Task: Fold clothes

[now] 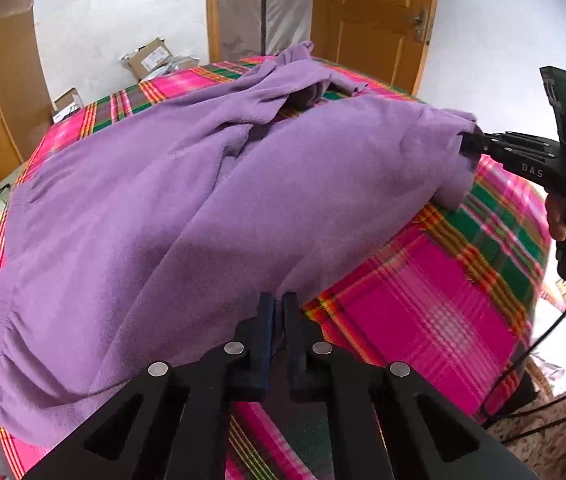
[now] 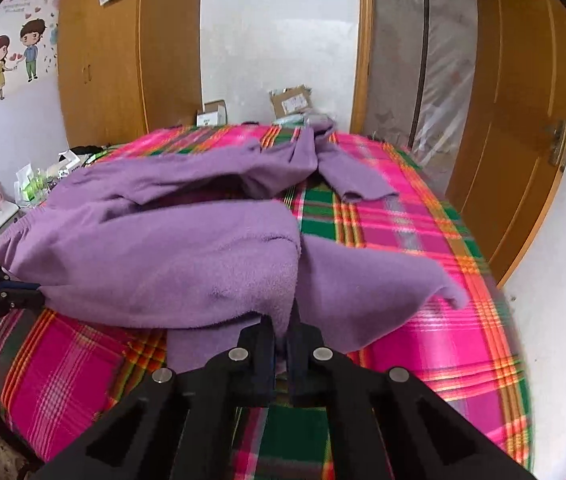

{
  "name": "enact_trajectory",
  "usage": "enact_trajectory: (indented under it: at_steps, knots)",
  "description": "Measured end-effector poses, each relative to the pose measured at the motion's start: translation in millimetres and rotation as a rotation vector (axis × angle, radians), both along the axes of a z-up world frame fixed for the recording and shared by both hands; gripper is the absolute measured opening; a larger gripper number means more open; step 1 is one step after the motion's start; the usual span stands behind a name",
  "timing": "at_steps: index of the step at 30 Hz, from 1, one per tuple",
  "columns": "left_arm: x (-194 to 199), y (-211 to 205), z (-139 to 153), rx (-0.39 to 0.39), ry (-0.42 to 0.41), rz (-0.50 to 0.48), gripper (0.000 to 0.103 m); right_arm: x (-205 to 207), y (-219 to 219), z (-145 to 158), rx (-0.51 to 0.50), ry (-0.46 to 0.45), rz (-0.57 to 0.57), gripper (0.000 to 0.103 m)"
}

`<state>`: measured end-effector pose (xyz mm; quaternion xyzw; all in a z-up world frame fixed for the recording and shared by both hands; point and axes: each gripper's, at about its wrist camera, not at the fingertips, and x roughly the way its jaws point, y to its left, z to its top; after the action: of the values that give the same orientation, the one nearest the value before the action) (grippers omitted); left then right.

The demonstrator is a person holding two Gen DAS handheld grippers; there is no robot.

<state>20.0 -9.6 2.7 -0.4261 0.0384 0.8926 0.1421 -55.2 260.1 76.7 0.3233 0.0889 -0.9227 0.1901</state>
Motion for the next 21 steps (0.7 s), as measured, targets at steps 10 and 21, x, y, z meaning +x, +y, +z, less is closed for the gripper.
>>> enact_trajectory:
  at_steps: [10,21]
  knots:
    - [27,-4,15,0.061,0.039,-0.048,0.004,42,3,27,0.103,0.095,-0.002,0.004]
    - [50,2,19,0.078,0.051,-0.104,0.004,67,18,18,0.247,0.058,-0.050,0.004]
